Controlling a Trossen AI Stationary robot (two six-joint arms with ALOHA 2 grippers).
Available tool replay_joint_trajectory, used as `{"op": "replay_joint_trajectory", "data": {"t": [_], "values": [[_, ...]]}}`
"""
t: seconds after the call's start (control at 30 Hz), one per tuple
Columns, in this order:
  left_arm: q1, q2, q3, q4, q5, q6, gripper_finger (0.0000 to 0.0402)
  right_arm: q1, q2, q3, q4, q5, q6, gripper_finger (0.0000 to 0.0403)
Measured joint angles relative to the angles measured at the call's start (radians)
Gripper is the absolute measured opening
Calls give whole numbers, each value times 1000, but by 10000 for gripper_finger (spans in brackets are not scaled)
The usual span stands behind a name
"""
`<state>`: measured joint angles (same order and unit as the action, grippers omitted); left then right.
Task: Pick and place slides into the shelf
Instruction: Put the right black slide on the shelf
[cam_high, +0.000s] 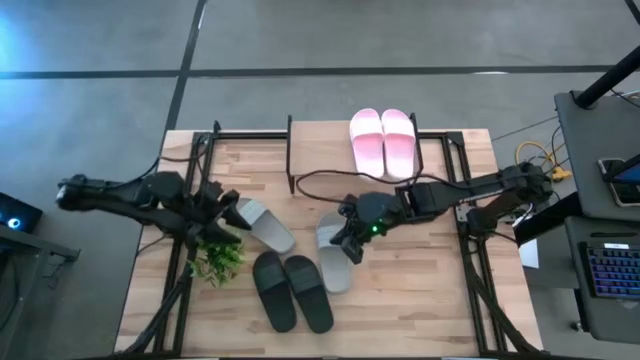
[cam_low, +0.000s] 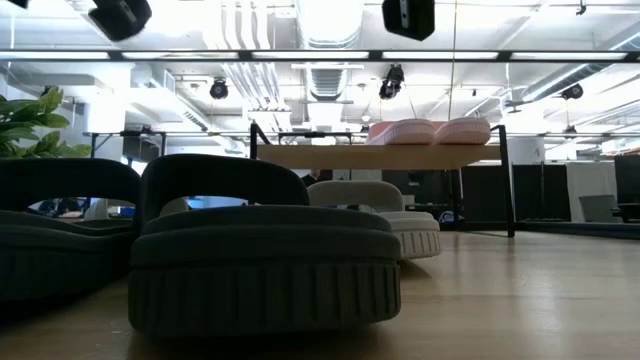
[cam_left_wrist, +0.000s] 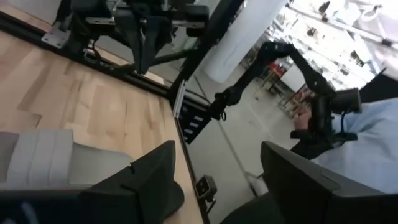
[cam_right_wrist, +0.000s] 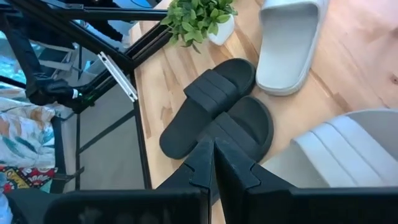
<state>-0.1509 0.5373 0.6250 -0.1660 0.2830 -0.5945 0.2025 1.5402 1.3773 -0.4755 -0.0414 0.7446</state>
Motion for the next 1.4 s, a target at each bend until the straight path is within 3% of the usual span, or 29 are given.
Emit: {"op": "replay_joint_trajectory", "data": {"t": [0.33, 0.5, 0.63, 0.8, 0.93, 1.13, 1.4], "values": [[-323, 226, 165, -86, -242, 20, 223, 67, 0, 0, 1, 71, 74, 8], [-415, 353, 220, -232, -342, -32, 223, 92, 0, 0, 1, 81, 82, 8], [-470, 424, 231, -230, -374, -53, 223, 118, 0, 0, 1, 95, 77, 9], [-503, 494, 234, -224, -376, -53, 223, 151, -7, 0, -62, 91, 51, 8], [-506, 570, 229, -207, -375, -76, 223, 177, -10, 2, -211, 89, 7, 8], [-496, 702, 229, 14, -379, -166, 223, 183, -12, 2, -431, 88, -39, 9], [-465, 790, 228, 204, -406, -213, 223, 184, -15, 2, -457, 91, -86, 9]]}}
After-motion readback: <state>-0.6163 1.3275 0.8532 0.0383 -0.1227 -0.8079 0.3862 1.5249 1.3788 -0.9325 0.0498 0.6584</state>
